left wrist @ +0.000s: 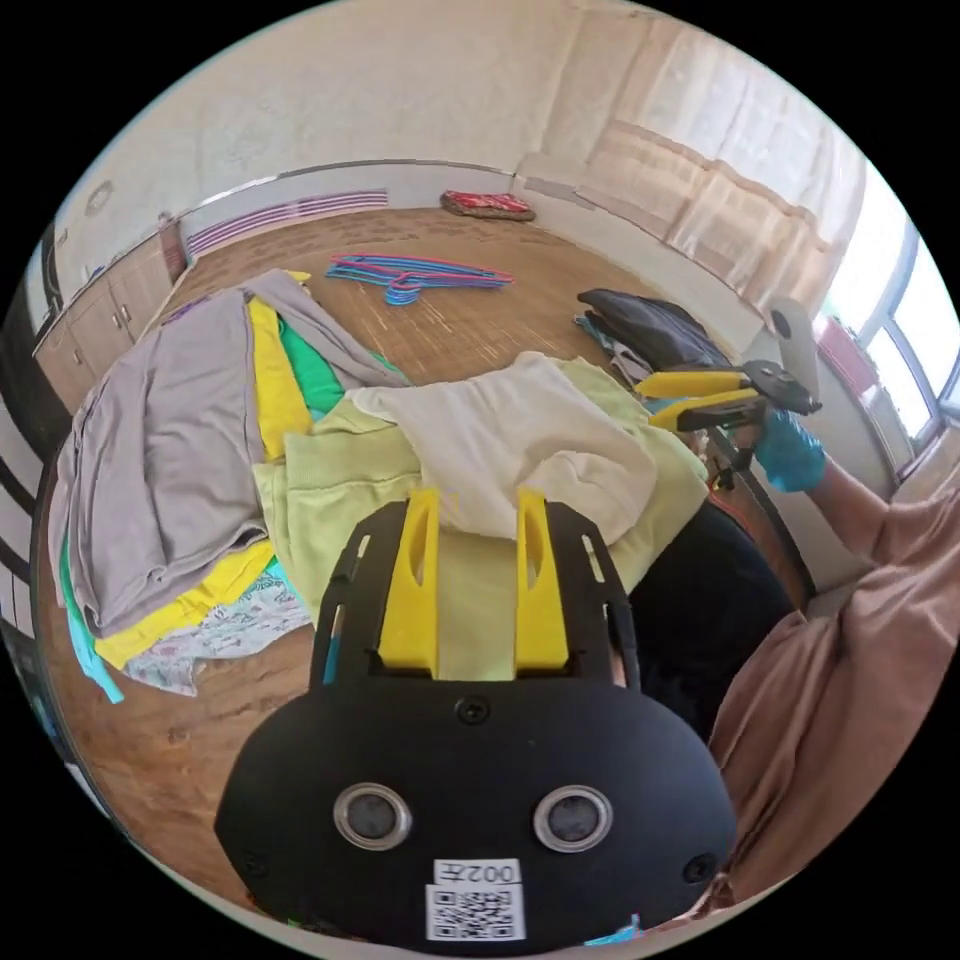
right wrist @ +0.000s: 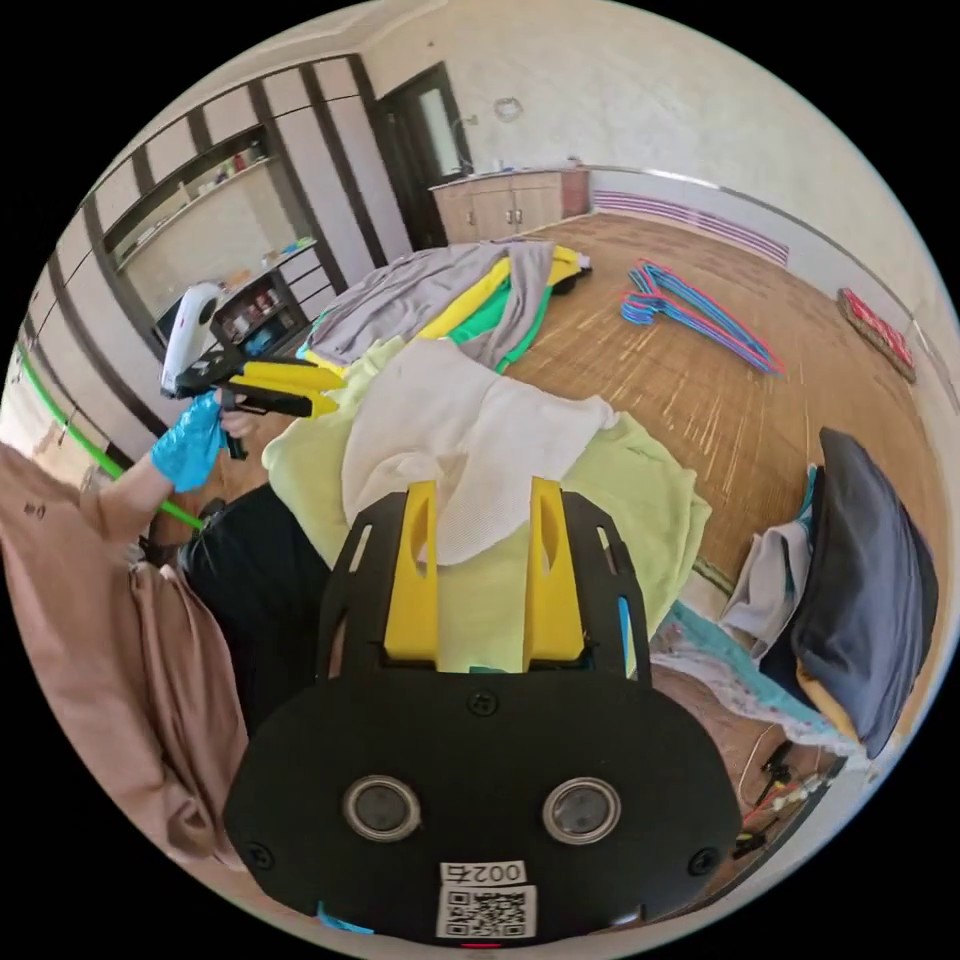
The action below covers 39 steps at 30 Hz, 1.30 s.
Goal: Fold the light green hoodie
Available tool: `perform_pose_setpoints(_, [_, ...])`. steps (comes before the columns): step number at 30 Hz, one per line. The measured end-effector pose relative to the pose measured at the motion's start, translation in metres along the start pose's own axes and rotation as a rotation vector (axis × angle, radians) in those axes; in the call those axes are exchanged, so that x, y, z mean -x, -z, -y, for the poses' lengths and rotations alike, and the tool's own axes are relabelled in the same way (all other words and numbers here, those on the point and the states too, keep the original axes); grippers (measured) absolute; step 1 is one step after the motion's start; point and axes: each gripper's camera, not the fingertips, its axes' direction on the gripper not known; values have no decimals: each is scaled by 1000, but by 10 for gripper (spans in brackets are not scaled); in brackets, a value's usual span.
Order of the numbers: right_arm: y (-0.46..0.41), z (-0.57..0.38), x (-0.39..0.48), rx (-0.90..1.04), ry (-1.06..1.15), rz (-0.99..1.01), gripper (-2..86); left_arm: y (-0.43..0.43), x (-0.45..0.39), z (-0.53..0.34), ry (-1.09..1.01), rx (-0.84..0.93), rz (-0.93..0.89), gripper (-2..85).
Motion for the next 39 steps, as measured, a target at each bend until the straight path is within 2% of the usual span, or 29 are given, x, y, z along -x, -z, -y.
perform_pose_setpoints(4, [-23, 5, -6, 77, -105, 23, 133, -23, 2, 1, 87, 40, 9, 83])
perform_pose_setpoints(8, [-37, 8, -12, 165, -140, 18, 57, -38, 2, 2, 84, 112, 5, 20])
perform_pose_setpoints(10, [-29, 5, -13, 133, -126, 24, 33, -34, 2, 1, 67, 120, -21, 0])
perform_pose_setpoints(12, [-11, -5, -10, 6, -63, 39, 29, -20, 4, -5, 41, 84, -21, -7])
perform_pose_setpoints(14, [-7, -14, -13, -10, -56, 36, 32, -15, 7, -11, 37, 84, -9, -9])
perform_pose_setpoints(18, [-25, -25, -19, 161, -32, 6, 69, -23, 19, -21, 63, 140, -60, -11])
perform_pose_setpoints(22, [-12, -22, -11, 117, 12, -1, 88, -16, 17, -19, 61, 128, -82, -2])
perform_pose_setpoints(27, [-6, -13, 0, 82, 77, -89, 96, -10, 6, -10, 3, 133, 16, 11])
perform_pose_setpoints(33, [-30, 6, -20, 46, -37, -87, 132, -19, 9, 10, 28, 115, 13, 31])
perform_pose_setpoints(39, [-55, 37, -46, 73, -129, -111, 126, -41, 21, 41, 71, 144, 41, 38])
